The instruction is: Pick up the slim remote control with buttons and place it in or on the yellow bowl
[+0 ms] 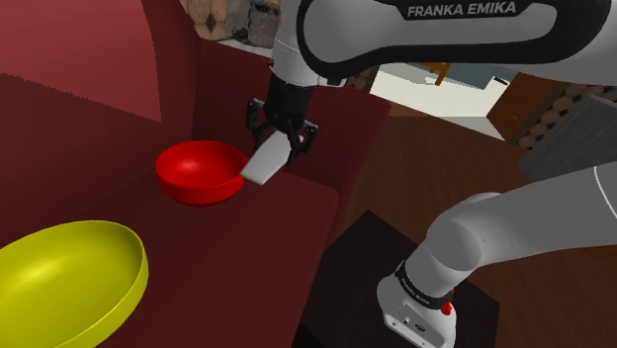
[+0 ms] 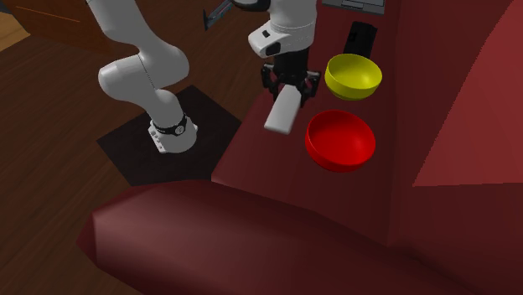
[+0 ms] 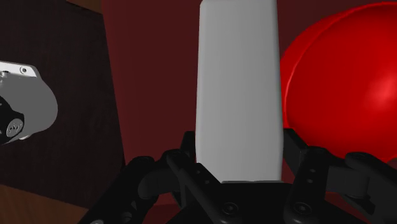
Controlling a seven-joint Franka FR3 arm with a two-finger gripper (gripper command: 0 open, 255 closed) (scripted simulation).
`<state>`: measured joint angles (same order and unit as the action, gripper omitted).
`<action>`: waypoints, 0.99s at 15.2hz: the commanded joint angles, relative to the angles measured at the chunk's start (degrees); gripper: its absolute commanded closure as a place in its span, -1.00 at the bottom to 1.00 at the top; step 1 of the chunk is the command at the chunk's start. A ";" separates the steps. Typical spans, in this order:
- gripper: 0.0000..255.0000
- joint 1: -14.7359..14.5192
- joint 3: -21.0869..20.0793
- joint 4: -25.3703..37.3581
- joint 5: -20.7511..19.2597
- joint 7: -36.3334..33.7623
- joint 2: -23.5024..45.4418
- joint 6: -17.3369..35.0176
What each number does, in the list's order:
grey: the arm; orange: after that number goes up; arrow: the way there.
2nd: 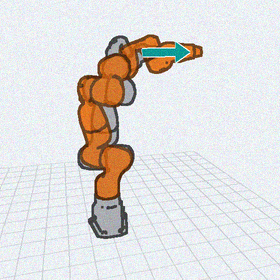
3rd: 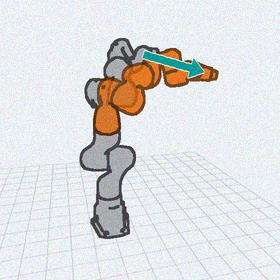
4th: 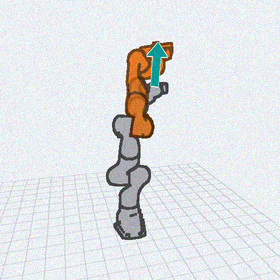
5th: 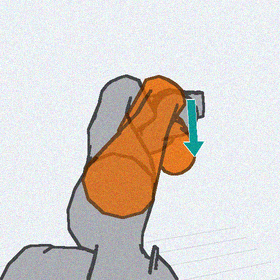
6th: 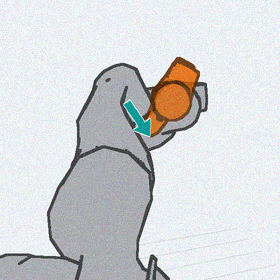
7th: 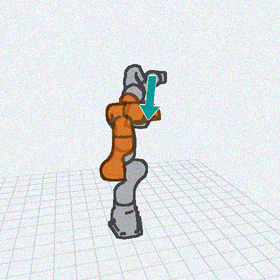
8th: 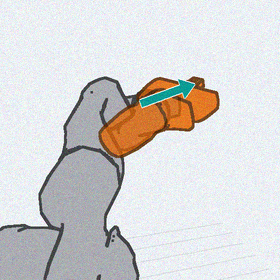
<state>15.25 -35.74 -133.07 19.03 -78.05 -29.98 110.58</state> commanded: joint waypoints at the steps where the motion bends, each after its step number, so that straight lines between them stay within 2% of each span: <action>1: 1.00 -0.12 -2.74 2.11 0.00 -3.19 1.77 0.24; 6: 1.00 0.73 -10.58 8.47 -1.81 -11.80 7.80 1.15; 10: 1.00 2.51 -18.09 14.59 -5.96 -19.96 14.59 1.84; 13: 1.00 4.32 -24.94 19.85 -12.11 -27.78 21.90 2.10; 15: 1.00 4.60 -29.59 23.81 -19.05 -34.68 28.98 1.77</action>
<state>19.59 -63.03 -111.09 3.60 -109.04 -4.51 112.27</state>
